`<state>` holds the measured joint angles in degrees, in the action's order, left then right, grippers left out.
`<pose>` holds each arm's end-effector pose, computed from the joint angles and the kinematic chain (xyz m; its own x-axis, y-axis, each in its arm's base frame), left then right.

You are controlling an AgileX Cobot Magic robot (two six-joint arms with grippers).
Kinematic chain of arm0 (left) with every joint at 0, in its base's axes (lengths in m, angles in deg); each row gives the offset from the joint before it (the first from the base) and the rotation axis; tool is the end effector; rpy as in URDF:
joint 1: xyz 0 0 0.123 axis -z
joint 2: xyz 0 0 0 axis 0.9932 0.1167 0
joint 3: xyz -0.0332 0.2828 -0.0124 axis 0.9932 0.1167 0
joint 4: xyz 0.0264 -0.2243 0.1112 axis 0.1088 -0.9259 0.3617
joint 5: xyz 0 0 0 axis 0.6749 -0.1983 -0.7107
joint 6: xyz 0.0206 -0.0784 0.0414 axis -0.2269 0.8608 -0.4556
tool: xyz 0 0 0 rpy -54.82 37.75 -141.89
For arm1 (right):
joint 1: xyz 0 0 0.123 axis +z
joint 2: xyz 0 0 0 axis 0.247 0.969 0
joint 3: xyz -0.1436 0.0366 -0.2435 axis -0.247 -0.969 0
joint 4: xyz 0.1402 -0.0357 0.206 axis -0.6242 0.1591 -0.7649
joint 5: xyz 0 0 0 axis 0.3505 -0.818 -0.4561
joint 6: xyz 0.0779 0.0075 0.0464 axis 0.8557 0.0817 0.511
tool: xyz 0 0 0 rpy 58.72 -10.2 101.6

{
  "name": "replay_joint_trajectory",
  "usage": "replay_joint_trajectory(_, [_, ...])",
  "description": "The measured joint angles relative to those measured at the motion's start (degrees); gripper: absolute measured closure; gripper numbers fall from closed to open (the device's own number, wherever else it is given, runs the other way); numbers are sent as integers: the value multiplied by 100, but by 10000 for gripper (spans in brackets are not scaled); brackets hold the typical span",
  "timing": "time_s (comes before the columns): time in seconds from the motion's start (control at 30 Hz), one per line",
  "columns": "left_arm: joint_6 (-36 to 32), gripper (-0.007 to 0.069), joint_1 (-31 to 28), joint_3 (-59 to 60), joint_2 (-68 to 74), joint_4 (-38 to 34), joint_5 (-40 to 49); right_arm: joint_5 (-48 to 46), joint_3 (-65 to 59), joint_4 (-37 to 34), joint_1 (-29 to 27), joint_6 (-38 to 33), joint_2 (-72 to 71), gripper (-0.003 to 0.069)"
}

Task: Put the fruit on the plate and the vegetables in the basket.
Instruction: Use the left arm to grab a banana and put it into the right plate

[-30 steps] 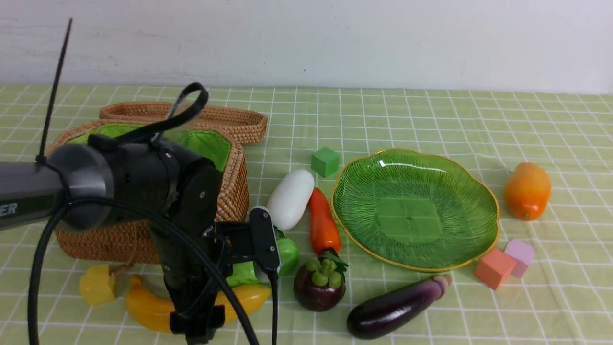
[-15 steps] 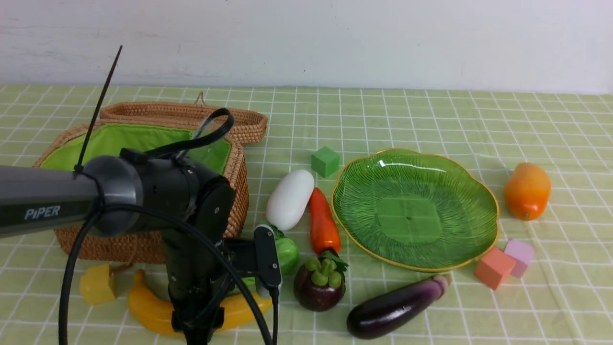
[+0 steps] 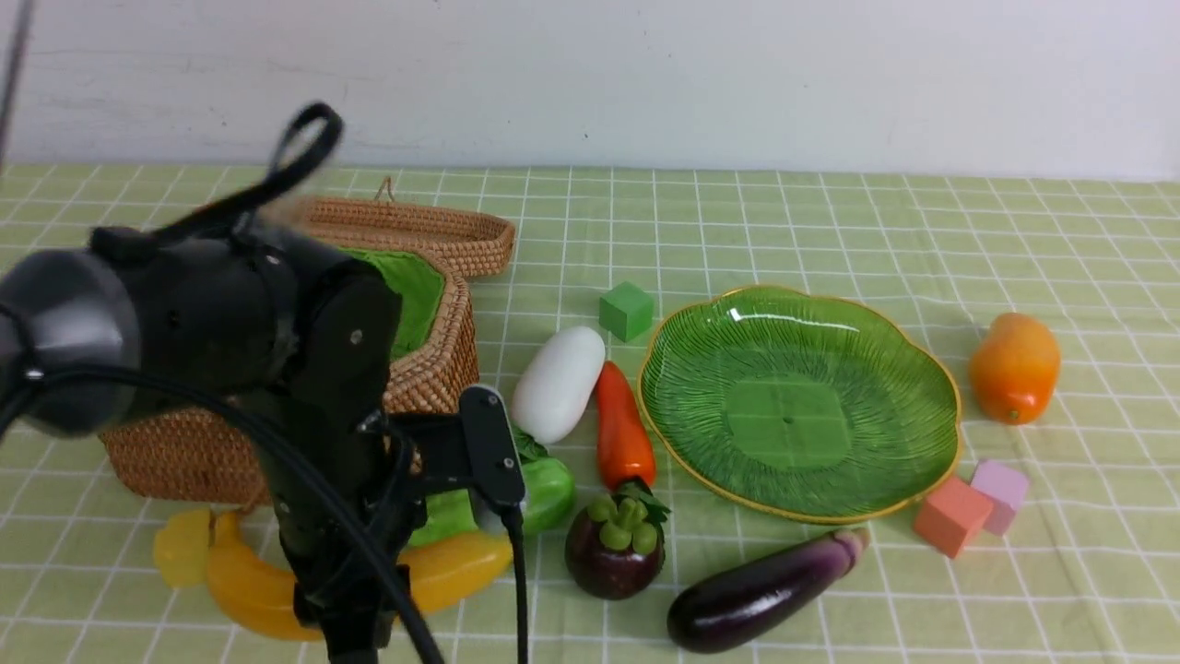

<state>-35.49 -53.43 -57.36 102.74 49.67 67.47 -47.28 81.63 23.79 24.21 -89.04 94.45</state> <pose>0.2608 -0.1497 0.2306 -0.3066 0.9465 -0.1007 0.9446 0.3156 0.0905 0.0211 0.0355 0.4116 -0.4332 -0.2763 -0.8579 -0.5490 0.8358 0.0080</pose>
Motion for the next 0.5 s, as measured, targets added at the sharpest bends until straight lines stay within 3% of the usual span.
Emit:
replay_joint_trajectory(0.2, [545,319,741,-506,-422,-343,-182,260,0,0,0,0,0,604])
replay_joint_trajectory(0.33, [1071,319,1282,-1401,-20,-385,-460,499,0,-17,0,24,0,604])
replay_joint_trajectory(0.5, [1282,319,1442,-2861,1000,-489,-862,745,0,-23,0,111,0,604])
